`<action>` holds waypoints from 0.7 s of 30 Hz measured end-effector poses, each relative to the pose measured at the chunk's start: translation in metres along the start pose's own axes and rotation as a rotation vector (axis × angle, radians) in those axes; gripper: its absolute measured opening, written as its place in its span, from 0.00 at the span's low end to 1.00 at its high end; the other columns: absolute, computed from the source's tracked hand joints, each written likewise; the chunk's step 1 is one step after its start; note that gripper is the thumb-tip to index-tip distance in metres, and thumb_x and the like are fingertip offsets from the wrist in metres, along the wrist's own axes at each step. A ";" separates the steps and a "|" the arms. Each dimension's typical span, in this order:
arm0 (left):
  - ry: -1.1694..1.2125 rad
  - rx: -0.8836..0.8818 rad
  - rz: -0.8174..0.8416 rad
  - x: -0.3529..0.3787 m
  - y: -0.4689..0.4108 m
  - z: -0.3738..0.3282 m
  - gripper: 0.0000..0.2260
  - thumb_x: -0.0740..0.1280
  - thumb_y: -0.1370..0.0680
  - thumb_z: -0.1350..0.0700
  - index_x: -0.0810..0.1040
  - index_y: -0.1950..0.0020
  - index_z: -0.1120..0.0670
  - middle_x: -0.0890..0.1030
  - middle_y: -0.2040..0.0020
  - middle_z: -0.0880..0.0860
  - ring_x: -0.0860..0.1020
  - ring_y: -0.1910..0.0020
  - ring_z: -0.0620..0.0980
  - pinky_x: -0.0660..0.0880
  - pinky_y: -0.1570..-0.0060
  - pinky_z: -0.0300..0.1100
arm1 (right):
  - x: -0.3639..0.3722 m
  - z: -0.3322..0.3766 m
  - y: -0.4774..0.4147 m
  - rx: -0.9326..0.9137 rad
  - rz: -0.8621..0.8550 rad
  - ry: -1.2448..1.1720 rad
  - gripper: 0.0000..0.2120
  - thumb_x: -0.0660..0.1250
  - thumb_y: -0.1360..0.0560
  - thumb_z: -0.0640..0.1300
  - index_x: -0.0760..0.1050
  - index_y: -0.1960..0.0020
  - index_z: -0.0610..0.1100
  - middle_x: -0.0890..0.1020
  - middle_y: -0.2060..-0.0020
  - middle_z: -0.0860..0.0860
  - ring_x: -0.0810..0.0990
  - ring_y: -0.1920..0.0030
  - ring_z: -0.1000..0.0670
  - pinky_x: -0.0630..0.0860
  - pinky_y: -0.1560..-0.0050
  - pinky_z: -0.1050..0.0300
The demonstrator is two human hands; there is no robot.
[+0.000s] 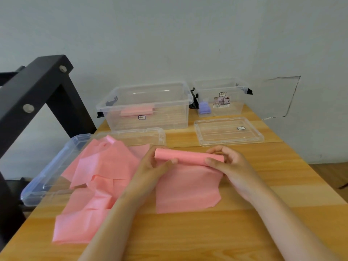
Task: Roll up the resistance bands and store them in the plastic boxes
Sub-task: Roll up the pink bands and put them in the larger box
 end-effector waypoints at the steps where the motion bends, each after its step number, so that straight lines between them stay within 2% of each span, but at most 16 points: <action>1: -0.046 -0.004 0.006 0.001 0.000 0.001 0.06 0.69 0.25 0.57 0.75 0.50 0.53 0.77 0.62 0.45 0.74 0.69 0.38 0.70 0.69 0.29 | -0.001 0.001 0.000 -0.021 -0.003 0.005 0.08 0.74 0.31 0.39 0.79 0.55 0.49 0.82 0.63 0.56 0.79 0.62 0.58 0.71 0.65 0.68; 2: -0.116 0.007 0.003 0.001 -0.001 0.002 0.03 0.68 0.24 0.57 0.76 0.52 0.53 0.75 0.63 0.44 0.72 0.71 0.36 0.68 0.71 0.29 | -0.001 0.001 0.000 -0.032 -0.002 0.012 0.10 0.74 0.31 0.37 0.80 0.55 0.49 0.82 0.63 0.57 0.79 0.62 0.58 0.72 0.64 0.68; 4: -0.190 0.077 -0.024 0.001 -0.002 -0.002 0.04 0.69 0.24 0.61 0.76 0.54 0.54 0.76 0.62 0.44 0.73 0.69 0.35 0.68 0.67 0.28 | -0.001 0.000 0.000 -0.024 0.004 0.003 0.11 0.74 0.31 0.35 0.80 0.53 0.48 0.83 0.62 0.57 0.79 0.61 0.58 0.73 0.63 0.68; 6: -0.133 0.114 -0.060 -0.001 -0.003 -0.004 0.09 0.72 0.28 0.65 0.75 0.53 0.55 0.80 0.61 0.45 0.76 0.64 0.37 0.72 0.63 0.30 | 0.000 -0.003 -0.001 0.010 0.017 -0.040 0.11 0.74 0.32 0.40 0.79 0.50 0.46 0.84 0.60 0.54 0.81 0.58 0.56 0.74 0.61 0.65; 9: 0.015 0.082 -0.116 -0.005 -0.002 -0.003 0.15 0.73 0.30 0.67 0.74 0.48 0.56 0.82 0.60 0.44 0.78 0.63 0.40 0.76 0.63 0.34 | 0.002 -0.003 -0.001 0.000 0.035 -0.039 0.14 0.73 0.34 0.45 0.79 0.50 0.42 0.84 0.59 0.51 0.82 0.57 0.54 0.75 0.60 0.65; 11: -0.017 0.056 -0.117 -0.004 -0.001 0.000 0.12 0.71 0.27 0.64 0.75 0.47 0.55 0.79 0.58 0.46 0.75 0.68 0.40 0.73 0.68 0.33 | 0.002 -0.001 0.000 -0.016 0.032 -0.040 0.11 0.73 0.31 0.42 0.78 0.50 0.41 0.84 0.60 0.50 0.82 0.59 0.54 0.75 0.62 0.65; 13: -0.145 0.036 -0.075 0.000 -0.002 0.003 0.06 0.68 0.23 0.59 0.75 0.47 0.54 0.77 0.56 0.47 0.73 0.71 0.37 0.70 0.71 0.30 | 0.000 0.001 -0.001 -0.027 0.027 -0.038 0.09 0.72 0.30 0.37 0.78 0.49 0.41 0.84 0.61 0.51 0.82 0.60 0.54 0.75 0.63 0.66; 16: -0.200 0.068 -0.067 0.001 -0.003 0.003 0.07 0.69 0.25 0.60 0.76 0.49 0.52 0.78 0.51 0.48 0.76 0.61 0.34 0.71 0.60 0.26 | -0.002 0.001 -0.002 -0.033 0.029 -0.009 0.11 0.72 0.30 0.33 0.78 0.49 0.43 0.83 0.60 0.54 0.81 0.59 0.57 0.74 0.62 0.68; 18: -0.151 0.091 -0.112 -0.004 -0.003 0.001 0.11 0.73 0.28 0.62 0.76 0.50 0.52 0.80 0.52 0.47 0.77 0.56 0.37 0.72 0.54 0.30 | -0.001 -0.002 -0.002 -0.010 0.027 -0.005 0.13 0.73 0.31 0.33 0.79 0.50 0.45 0.83 0.61 0.55 0.80 0.60 0.58 0.73 0.62 0.68; 21: -0.062 0.059 -0.132 -0.006 -0.003 0.004 0.16 0.76 0.31 0.62 0.75 0.47 0.53 0.80 0.54 0.46 0.78 0.57 0.39 0.75 0.58 0.34 | 0.000 -0.005 -0.002 0.006 0.012 0.026 0.09 0.73 0.30 0.39 0.80 0.52 0.47 0.83 0.62 0.56 0.79 0.61 0.58 0.72 0.63 0.68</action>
Point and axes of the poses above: each hand's wrist, its own y-axis away from the middle knuckle, its own x-axis out of the palm, z = x × y, the point moved 6 cm from there along -y, towards the middle knuckle
